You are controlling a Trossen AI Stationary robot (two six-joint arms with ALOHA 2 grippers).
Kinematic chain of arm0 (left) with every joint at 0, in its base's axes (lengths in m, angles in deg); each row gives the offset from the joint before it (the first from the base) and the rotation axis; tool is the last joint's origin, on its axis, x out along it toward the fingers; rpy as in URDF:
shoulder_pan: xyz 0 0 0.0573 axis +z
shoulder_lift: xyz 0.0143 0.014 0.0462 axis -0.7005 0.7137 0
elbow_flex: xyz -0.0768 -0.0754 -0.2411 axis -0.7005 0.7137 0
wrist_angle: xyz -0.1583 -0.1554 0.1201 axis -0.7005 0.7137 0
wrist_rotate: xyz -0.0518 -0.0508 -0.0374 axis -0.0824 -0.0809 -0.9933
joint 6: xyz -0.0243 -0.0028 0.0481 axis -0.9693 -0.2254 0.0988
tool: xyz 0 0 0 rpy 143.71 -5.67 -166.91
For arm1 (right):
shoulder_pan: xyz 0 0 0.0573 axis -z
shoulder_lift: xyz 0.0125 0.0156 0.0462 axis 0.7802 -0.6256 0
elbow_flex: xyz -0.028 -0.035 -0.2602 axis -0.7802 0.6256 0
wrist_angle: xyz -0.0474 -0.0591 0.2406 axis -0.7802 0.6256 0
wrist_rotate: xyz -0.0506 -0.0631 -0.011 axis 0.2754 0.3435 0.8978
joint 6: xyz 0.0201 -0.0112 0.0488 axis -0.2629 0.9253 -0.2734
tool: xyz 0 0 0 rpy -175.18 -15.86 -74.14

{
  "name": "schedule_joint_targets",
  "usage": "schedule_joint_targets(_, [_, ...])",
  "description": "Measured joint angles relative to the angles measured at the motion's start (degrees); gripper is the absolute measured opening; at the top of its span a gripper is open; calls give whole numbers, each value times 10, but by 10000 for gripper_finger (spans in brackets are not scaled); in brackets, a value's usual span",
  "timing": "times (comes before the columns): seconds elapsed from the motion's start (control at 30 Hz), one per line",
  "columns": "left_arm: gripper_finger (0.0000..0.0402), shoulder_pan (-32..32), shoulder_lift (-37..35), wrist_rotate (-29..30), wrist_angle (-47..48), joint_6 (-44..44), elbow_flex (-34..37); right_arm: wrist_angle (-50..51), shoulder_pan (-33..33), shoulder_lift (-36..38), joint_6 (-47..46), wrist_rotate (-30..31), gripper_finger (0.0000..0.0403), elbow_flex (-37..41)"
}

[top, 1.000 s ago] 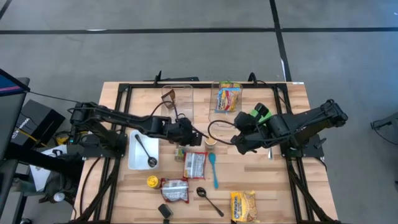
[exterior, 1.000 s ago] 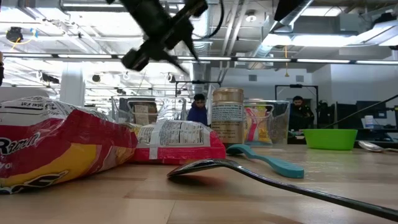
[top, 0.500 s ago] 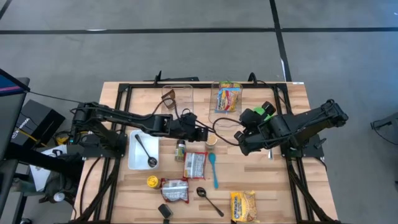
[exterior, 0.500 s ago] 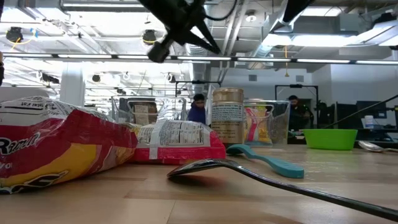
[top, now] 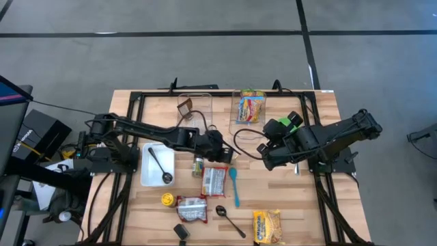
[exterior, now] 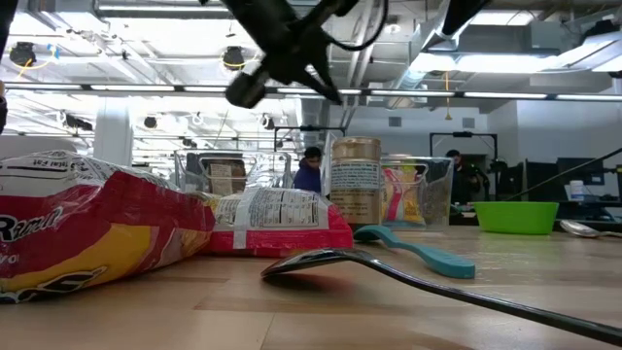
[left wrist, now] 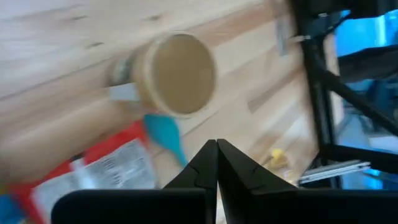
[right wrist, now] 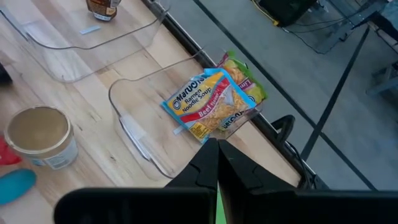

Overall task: Pick & Place Food Item
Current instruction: Put the light green seasoning bottle into the left transparent bin

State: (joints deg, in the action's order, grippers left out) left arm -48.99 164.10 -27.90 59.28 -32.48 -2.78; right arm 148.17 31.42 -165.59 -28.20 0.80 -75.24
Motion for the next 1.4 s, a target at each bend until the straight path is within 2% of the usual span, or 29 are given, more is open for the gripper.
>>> schedule_joint_targets(0.23, [0,1,-29,43,184,-32,0,-2,0,0,0,0,0,0])
schedule_joint_targets(0.37, [0,1,-25,53,247,-47,3,-3,0,0,0,0,0,0])
schedule_joint_targets(1.07, [1,1,27,35,288,-48,14,-10,0,0,0,0,0,0])
schedule_joint_targets(1.4, [22,1,27,8,288,-24,14,-11,0,0,0,0,0,0])
